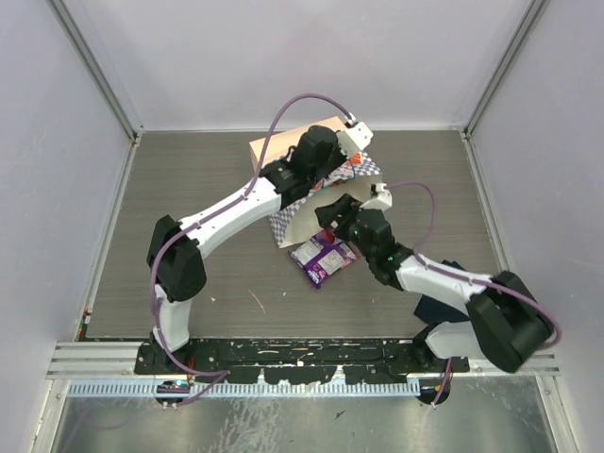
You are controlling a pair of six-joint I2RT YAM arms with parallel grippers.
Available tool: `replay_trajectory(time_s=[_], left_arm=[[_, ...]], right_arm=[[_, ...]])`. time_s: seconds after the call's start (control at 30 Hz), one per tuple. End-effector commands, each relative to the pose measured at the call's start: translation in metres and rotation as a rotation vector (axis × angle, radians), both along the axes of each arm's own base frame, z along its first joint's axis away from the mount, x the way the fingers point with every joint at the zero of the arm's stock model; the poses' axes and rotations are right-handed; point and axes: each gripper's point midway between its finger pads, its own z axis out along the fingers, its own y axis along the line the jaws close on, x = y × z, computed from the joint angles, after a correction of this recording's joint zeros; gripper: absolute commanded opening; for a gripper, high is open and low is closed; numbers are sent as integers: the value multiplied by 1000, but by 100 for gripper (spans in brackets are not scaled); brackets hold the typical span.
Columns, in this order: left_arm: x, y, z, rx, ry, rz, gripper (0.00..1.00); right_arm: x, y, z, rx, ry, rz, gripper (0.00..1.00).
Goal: Take the snacks out of the paper bag
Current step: Place the snack at the center of the board, then take out the snack from the paper bag.
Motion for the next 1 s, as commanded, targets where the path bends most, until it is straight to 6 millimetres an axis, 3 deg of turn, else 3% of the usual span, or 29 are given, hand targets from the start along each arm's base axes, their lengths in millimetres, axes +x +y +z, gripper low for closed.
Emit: replay_trajectory(time_s=[0.0,0.1,0.2,0.27,0.37,0.5,0.57,0.67,0.8,0.97], left_arm=[[-46,0,33,-56,193,-247,0],[-63,9,38,-98,240,-308,0],[-92,17,38,-116,334,-435,0],[-112,24,35,-59,377,-505,0],[-123,34,26,30,414,-537,0],[-119,40,18,83,431,-535,0],[-115,41,20,66,422,-532,0],[-104,41,33,14,360,-499,0],[-86,44,65,-102,192,-411,0],[-47,70,89,-240,26,-144,0]], right_arm=[[21,48,35,69,-113,192,80],[32,62,16,69,-85,222,83],[40,72,1,71,-67,230,86],[47,77,-7,68,-62,231,85],[59,87,-17,81,-62,233,82],[75,102,-23,133,-85,236,74],[82,110,-27,154,-94,242,64],[87,112,-29,182,-120,234,43],[89,102,-33,192,-148,185,2],[61,90,-35,240,-132,182,1]])
